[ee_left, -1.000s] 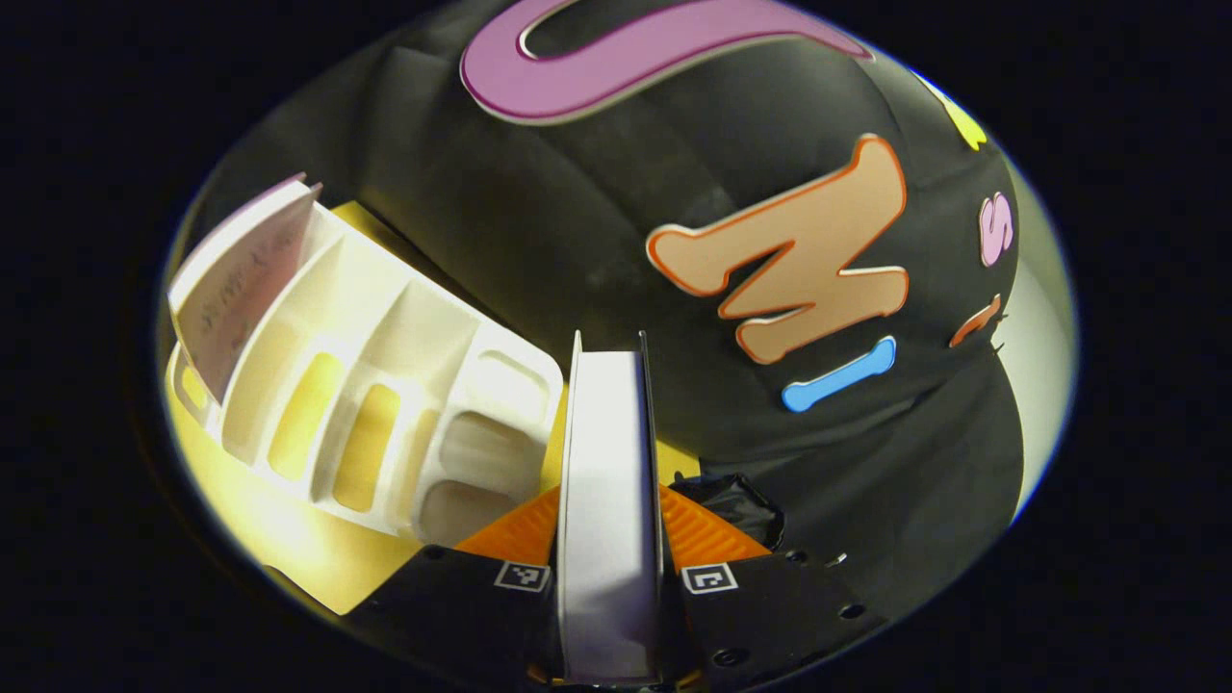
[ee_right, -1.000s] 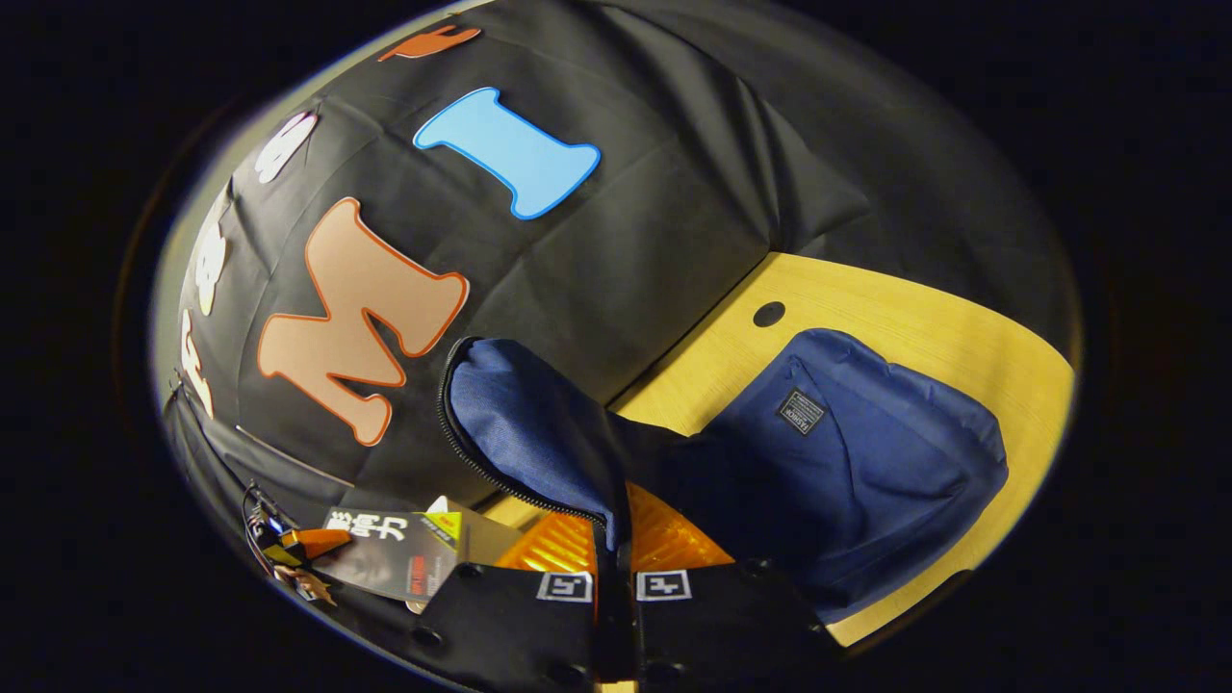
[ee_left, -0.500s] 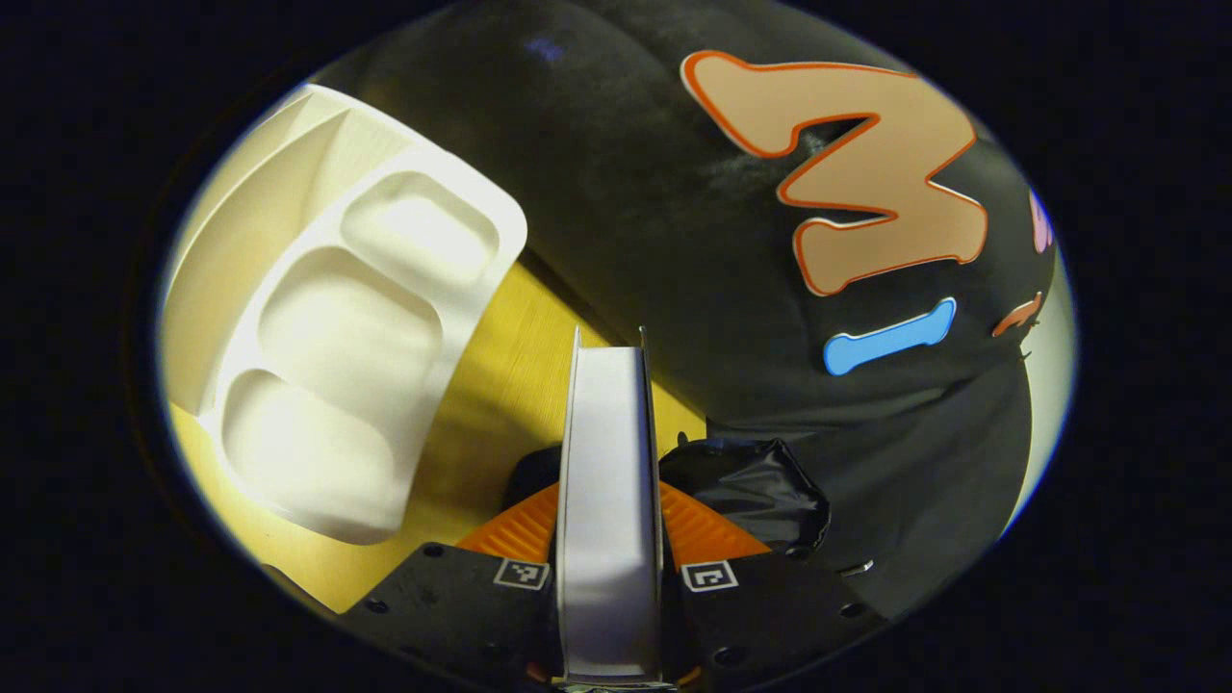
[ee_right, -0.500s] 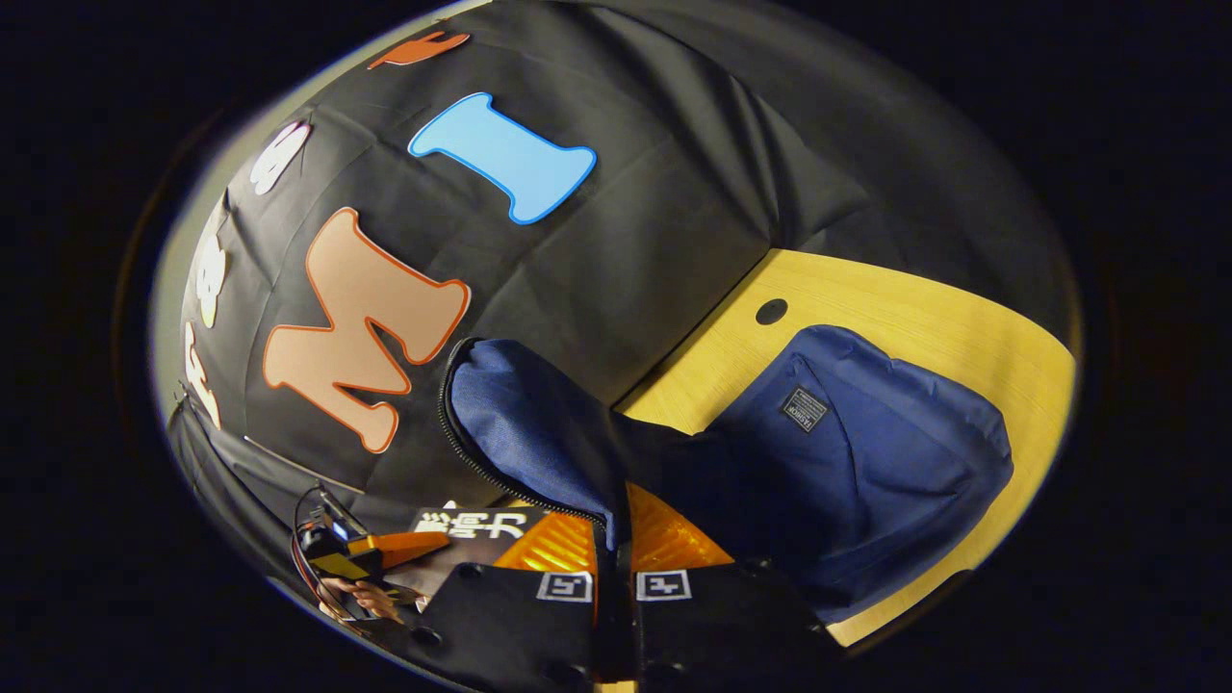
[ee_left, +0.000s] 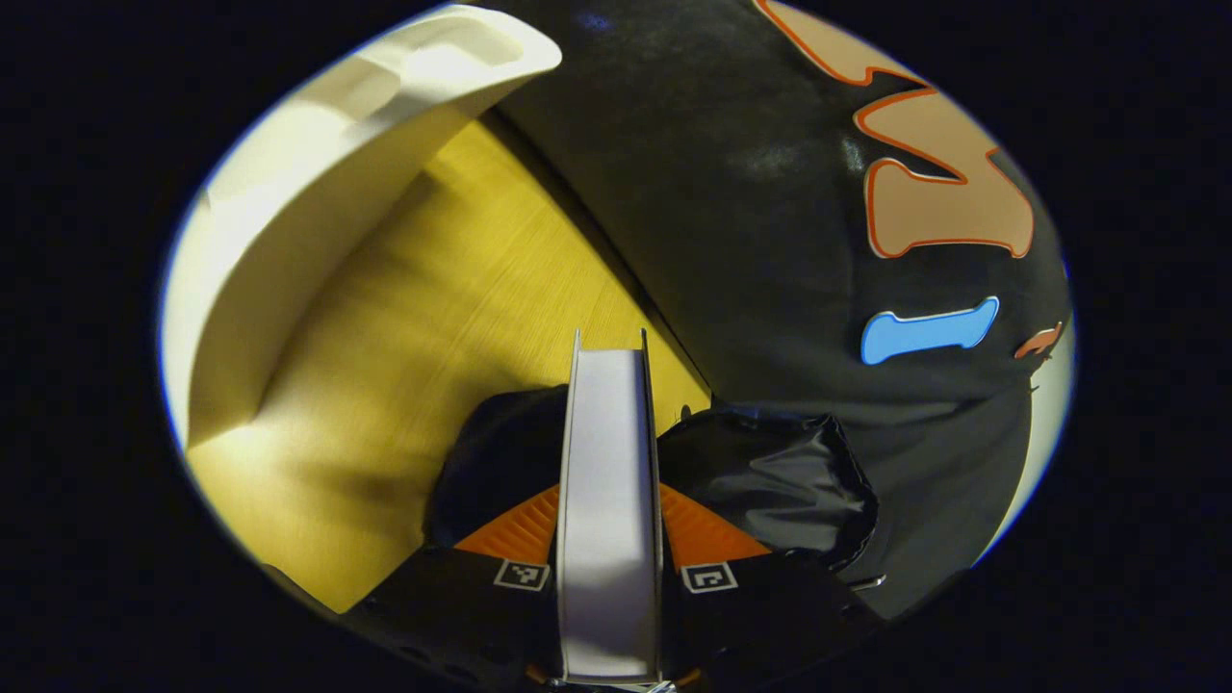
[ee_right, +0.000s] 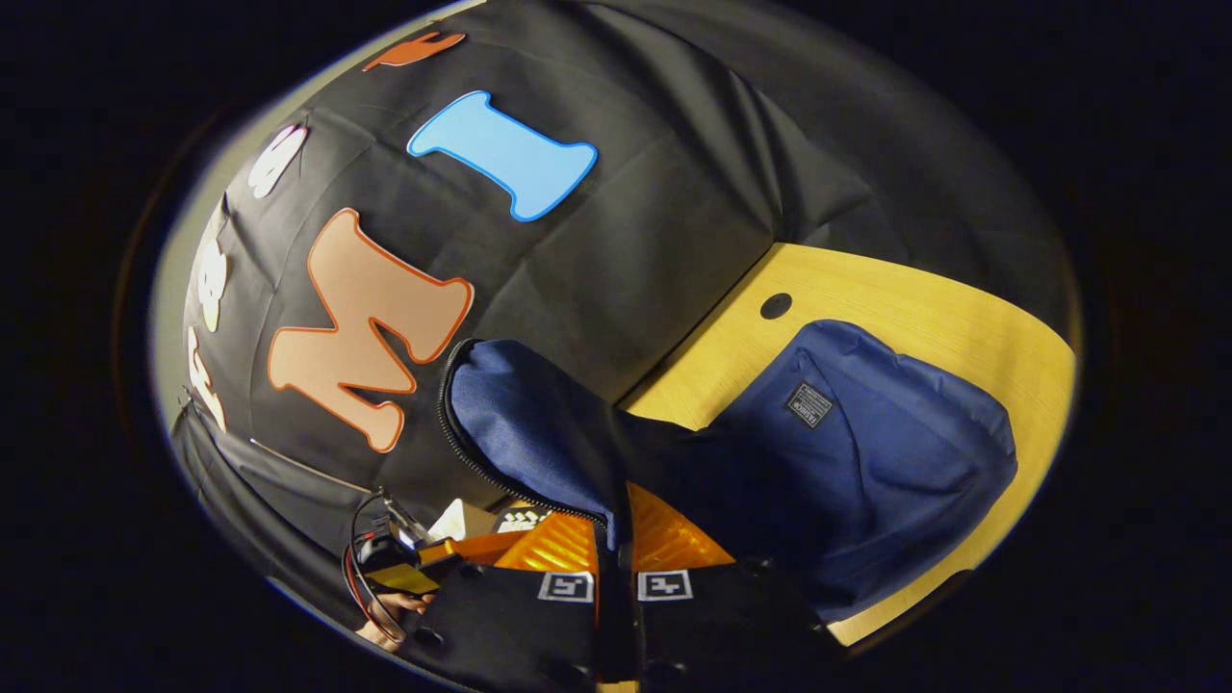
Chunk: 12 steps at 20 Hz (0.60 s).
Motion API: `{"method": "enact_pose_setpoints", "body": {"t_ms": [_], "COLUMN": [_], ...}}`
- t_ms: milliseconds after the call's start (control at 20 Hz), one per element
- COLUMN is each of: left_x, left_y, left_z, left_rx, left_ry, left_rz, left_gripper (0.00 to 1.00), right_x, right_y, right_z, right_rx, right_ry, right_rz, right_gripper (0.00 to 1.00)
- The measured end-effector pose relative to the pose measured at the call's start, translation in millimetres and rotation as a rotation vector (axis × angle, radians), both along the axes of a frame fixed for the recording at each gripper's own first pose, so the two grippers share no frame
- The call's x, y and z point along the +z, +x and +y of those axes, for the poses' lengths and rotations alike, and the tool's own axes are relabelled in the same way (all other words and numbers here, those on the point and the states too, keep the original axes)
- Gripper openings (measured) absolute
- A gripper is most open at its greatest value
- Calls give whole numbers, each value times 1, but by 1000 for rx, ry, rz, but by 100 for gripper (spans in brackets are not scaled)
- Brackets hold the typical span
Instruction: Open the schoolbag, grab two books from the bookshelf and put them into the schoolbag.
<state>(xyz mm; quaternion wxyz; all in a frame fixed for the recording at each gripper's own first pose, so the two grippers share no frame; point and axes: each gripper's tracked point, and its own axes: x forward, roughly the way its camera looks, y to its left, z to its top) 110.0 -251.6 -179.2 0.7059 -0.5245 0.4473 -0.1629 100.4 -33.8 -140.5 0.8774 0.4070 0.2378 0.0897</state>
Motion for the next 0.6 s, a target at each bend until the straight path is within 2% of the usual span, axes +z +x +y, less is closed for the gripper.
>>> {"method": "enact_pose_setpoints", "body": {"t_ms": [350, 600], "left_x": [-17, -19], "left_y": [-13, -18], "left_z": [-50, -89], "left_rx": [39, 13], "left_ry": [-118, -160], "left_rz": [78, 58], "left_gripper": [35, 35], "right_x": [5, 5], "right_y": [2, 3], "right_z": [2, 5], "right_rx": [22, 31], "right_ry": [-7, -2], "right_rz": [-14, -22], "right_gripper": [3, 3]}}
